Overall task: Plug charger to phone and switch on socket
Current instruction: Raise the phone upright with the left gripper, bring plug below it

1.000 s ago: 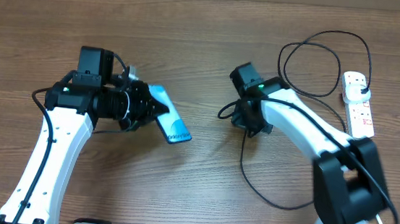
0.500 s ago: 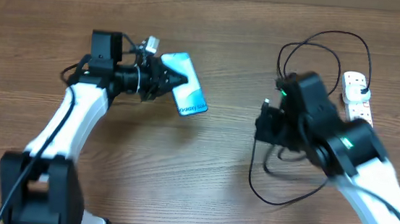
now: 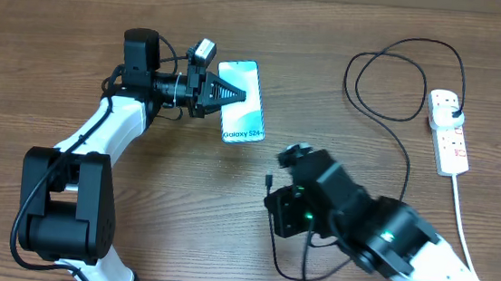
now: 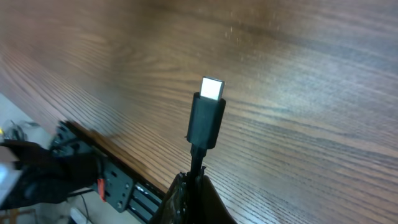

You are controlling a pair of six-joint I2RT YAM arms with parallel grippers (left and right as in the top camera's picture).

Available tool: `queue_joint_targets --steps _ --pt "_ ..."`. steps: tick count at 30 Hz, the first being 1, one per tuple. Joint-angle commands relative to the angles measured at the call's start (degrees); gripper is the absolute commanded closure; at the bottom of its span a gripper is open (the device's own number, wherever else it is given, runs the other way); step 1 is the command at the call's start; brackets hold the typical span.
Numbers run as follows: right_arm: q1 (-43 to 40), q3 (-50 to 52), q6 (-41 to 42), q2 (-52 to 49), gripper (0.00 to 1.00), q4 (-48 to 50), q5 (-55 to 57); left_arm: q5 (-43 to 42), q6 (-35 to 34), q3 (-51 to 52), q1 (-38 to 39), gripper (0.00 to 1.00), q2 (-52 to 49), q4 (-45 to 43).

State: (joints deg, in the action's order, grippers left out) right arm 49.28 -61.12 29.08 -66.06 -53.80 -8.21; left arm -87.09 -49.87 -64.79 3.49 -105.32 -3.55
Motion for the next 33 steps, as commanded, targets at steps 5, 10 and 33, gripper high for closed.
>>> queue_joint_targets --steps 5,10,33 --pt "0.63 -0.11 -1.09 -6.88 0.96 2.21 3.65 -3.52 0.61 -0.83 -0.04 0.96 0.07 -0.24" --pt "0.63 -0.13 -4.17 -8.61 0.96 4.79 3.63 -3.52 1.68 -0.83 -0.13 0.96 0.07 -0.13" --pt "0.63 -3.34 -7.08 -8.66 0.96 6.21 4.68 -2.75 8.15 -0.83 4.81 0.96 0.07 -0.09"
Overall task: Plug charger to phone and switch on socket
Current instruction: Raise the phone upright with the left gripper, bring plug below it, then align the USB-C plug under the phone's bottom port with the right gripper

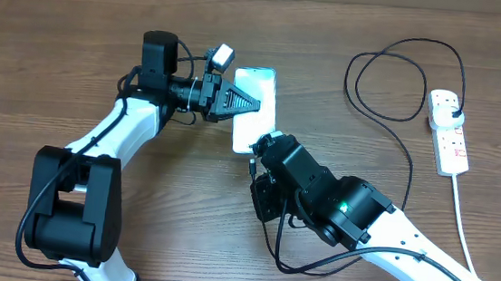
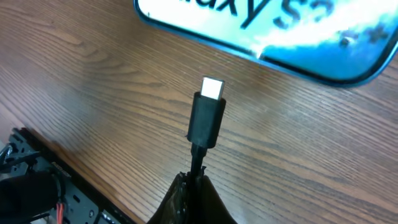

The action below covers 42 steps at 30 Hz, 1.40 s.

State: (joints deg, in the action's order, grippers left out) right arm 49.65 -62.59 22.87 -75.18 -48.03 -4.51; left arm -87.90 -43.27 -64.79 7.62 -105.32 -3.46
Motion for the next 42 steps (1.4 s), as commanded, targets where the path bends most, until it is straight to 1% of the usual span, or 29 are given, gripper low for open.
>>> queue_joint_targets --steps 1,21,26,35,42 --pt "0.26 -1.88 -0.87 0.46 0.96 0.42 1.57 -1.95 1.55 -0.83 0.81 0.96 0.07 -0.17" --pt "0.22 -1.88 -0.13 0.46 0.96 2.64 4.48 -1.62 2.84 -0.83 1.05 0.96 0.07 -0.17" --pt "0.22 -1.88 1.11 0.46 0.96 2.97 4.46 -1.42 3.08 -0.83 1.05 0.96 0.07 -0.17" --pt "0.22 -1.88 2.99 0.42 0.96 2.08 4.48 4.57 3.04 -0.83 1.03 0.96 0.07 0.9" --pt "0.22 -1.88 2.54 -0.98 0.96 1.27 4.5 5.46 3.06 -0.83 1.03 0.96 0.07 2.14"
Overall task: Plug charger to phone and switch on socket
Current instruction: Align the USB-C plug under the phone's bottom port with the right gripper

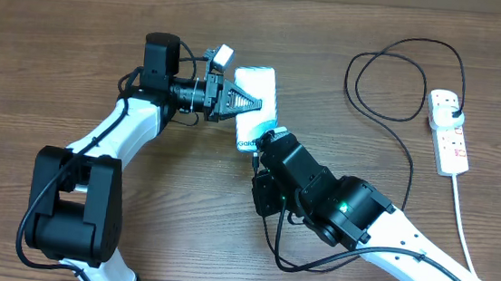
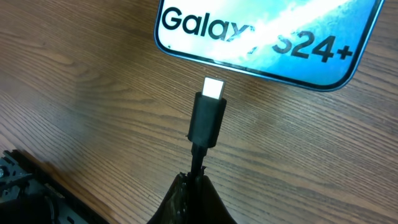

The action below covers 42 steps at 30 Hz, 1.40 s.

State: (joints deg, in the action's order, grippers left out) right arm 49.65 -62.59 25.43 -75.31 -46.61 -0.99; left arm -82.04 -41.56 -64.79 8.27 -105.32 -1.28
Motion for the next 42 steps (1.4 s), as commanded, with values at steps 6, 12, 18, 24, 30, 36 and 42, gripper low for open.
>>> queue_joint_targets --steps 6,12,18,24,30,36,42 --pt "0.22 -1.88 -0.37 -2.47 0.96 -0.24 3.56 -0.26 1.4 -0.83 0.37 0.96 0.07 -0.02" --pt "0.22 -1.92 -0.37 -2.47 0.96 -0.46 3.93 -0.17 4.37 -0.83 0.37 0.96 0.07 0.24" --pt "0.22 -1.92 -0.39 -2.47 0.96 -0.42 3.98 0.15 5.81 -0.83 0.37 0.96 0.07 0.68" --pt "0.22 -1.92 -0.37 -2.47 0.96 -0.2 4.59 0.07 5.84 -0.83 0.37 0.96 0.07 1.49" --pt "0.22 -1.92 -0.37 -2.47 0.96 -0.15 4.31 -0.07 5.79 -0.83 0.37 0.96 0.07 1.51" --pt "0.22 -1.92 -0.37 -2.47 0.96 -0.15 2.23 -0.11 3.72 -0.83 0.37 0.96 0.07 1.51" --pt "0.22 -1.92 -0.37 -2.47 0.96 -0.13 2.23 -0.76 2.16 -0.83 0.37 0.96 0.07 1.51"
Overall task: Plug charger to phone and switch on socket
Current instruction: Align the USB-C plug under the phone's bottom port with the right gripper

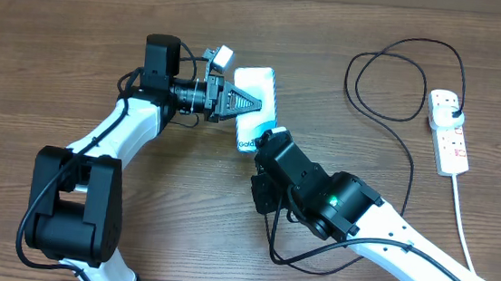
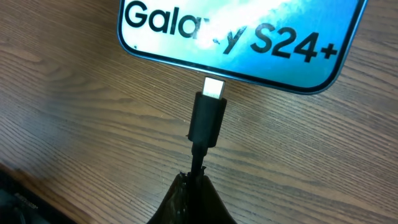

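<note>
The phone (image 1: 256, 95) lies screen up on the wooden table, its lit screen reading "Galaxy S24+" (image 2: 236, 37). My left gripper (image 1: 252, 103) rests over the phone's left side with its fingers pressed together on the phone. My right gripper (image 2: 196, 180) is shut on the black charger cable just behind the USB-C plug (image 2: 207, 115). The plug's metal tip sits right at the phone's bottom edge. A white power strip (image 1: 449, 131) with the charger's adapter plugged in lies at the far right.
The black charger cable (image 1: 392, 80) loops across the table's right side from the power strip down under my right arm. The strip's white lead (image 1: 465, 237) runs toward the front right. Bare wood (image 2: 74, 124) surrounds the phone.
My right gripper has brought the plug closer: its tip was a short gap below the phone's bottom edge and now meets that edge. The left gripper and phone have not moved.
At first my right gripper held the plug over bare table, well below the phone, with the left gripper on the phone further left. Then phone and left gripper stood further right and the plug was near the phone's corner. It then lined up under the bottom edge and now touches it.
</note>
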You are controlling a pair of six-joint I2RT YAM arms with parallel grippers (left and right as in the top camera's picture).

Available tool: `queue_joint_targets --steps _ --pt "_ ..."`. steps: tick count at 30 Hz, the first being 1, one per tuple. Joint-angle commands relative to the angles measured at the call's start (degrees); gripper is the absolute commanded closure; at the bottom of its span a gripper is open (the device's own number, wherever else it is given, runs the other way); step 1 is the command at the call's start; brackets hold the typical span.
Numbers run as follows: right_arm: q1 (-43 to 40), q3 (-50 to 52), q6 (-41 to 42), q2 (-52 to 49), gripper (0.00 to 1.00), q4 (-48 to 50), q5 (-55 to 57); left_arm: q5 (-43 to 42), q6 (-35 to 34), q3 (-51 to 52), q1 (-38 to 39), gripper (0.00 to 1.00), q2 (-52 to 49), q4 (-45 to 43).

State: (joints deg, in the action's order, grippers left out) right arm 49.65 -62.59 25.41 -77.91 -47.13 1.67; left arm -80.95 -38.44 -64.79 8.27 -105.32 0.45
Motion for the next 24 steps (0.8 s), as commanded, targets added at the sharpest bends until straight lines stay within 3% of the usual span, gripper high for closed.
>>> queue_joint_targets --steps 1,24 --pt "0.22 -1.92 -0.35 0.13 0.96 0.39 -0.42 -2.05 -0.96 -0.83 0.37 0.96 0.07 -0.24" --pt "0.2 -1.92 0.09 0.13 0.96 1.33 0.39 -3.13 5.7 -0.83 0.37 0.96 0.07 2.6"
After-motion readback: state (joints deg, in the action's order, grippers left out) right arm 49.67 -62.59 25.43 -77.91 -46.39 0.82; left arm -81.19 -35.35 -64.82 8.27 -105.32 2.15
